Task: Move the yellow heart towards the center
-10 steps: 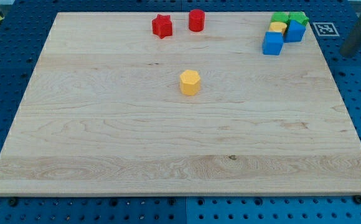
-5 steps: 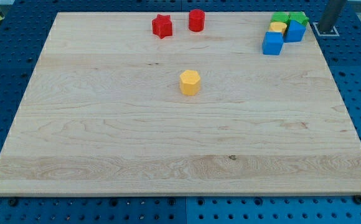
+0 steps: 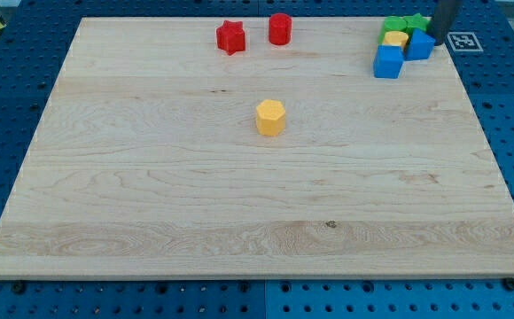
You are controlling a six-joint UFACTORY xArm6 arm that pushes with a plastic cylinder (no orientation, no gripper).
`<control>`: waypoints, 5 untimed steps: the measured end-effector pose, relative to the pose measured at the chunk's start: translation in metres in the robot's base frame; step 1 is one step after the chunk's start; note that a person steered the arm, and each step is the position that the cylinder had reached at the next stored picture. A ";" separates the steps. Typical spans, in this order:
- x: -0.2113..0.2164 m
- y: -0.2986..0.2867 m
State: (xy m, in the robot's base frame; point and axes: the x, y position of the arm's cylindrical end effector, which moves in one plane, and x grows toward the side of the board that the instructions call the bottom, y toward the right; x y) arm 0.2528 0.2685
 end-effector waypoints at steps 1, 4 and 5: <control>0.000 -0.023; 0.007 -0.085; 0.017 -0.092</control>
